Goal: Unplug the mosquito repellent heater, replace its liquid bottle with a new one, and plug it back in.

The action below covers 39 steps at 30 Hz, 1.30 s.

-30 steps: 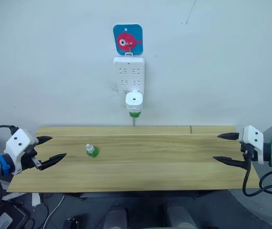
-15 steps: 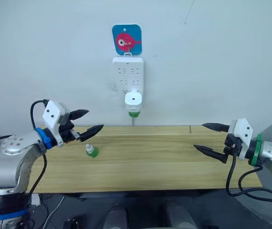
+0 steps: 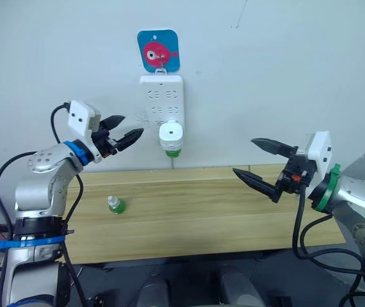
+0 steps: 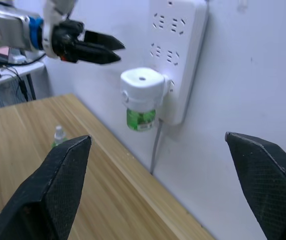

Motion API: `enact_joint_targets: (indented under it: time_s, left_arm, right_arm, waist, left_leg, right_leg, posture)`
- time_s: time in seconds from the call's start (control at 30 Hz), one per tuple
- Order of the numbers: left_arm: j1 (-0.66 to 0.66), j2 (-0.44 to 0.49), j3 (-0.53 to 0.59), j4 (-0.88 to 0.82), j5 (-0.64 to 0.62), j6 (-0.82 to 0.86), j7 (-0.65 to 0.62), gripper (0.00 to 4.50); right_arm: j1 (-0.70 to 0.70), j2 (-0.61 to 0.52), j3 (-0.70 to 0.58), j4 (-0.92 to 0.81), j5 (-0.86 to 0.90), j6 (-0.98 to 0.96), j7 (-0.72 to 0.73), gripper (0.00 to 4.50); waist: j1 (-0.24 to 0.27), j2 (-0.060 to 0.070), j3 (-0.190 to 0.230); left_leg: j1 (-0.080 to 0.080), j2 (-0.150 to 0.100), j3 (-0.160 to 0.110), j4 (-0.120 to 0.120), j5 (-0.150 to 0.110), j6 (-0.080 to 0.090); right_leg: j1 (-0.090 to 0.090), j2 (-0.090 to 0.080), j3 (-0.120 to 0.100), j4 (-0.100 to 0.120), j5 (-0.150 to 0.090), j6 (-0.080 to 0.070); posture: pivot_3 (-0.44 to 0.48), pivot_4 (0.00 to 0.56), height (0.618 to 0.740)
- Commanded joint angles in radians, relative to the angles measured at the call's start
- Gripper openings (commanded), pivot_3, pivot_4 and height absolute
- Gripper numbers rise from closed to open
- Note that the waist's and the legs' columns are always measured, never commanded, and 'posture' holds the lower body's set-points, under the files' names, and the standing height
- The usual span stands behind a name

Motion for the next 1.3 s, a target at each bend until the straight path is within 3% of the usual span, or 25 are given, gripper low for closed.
enact_joint_targets:
  time_s: [0.03, 0.63, 1.3]
  left_arm:
    - [-0.05, -0.002, -0.017, 0.058, 0.035, -0.075, -0.026, 3.61]
    - [-0.26, -0.059, -0.099, 0.384, 0.152, -0.279, -0.122, 3.61]
    - [-0.317, -0.082, -0.106, 0.432, 0.168, -0.29, -0.185, 3.61]
  right_arm:
    - [-0.039, 0.015, 0.015, -0.052, 0.02, 0.021, -0.046, 4.5]
    - [-0.076, 0.057, 0.068, -0.104, 0.063, 0.078, -0.117, 4.5]
    - [-0.063, 0.059, 0.072, -0.113, 0.073, 0.075, -0.127, 4.5]
  waist:
    - [-0.001, 0.001, 0.002]
    - [0.007, 0.005, 0.011]
    - [0.008, 0.004, 0.02]
  left_leg:
    - [0.0, 0.0, 0.0, 0.0, 0.0, 0.0]
    - [-0.016, -0.001, -0.007, 0.01, 0.0, 0.0]
    - [-0.017, -0.002, -0.009, 0.01, 0.0, 0.0]
  right_leg:
    - [0.0, 0.0, 0.0, 0.0, 0.0, 0.0]
    - [-0.008, 0.0, -0.006, 0.001, 0.001, 0.001]
    - [-0.008, 0.0, -0.006, -0.001, 0.002, 0.002]
  posture:
    - [-0.156, 0.184, 0.725]
    - [-0.172, 0.198, 0.725]
    - [-0.175, 0.199, 0.725]
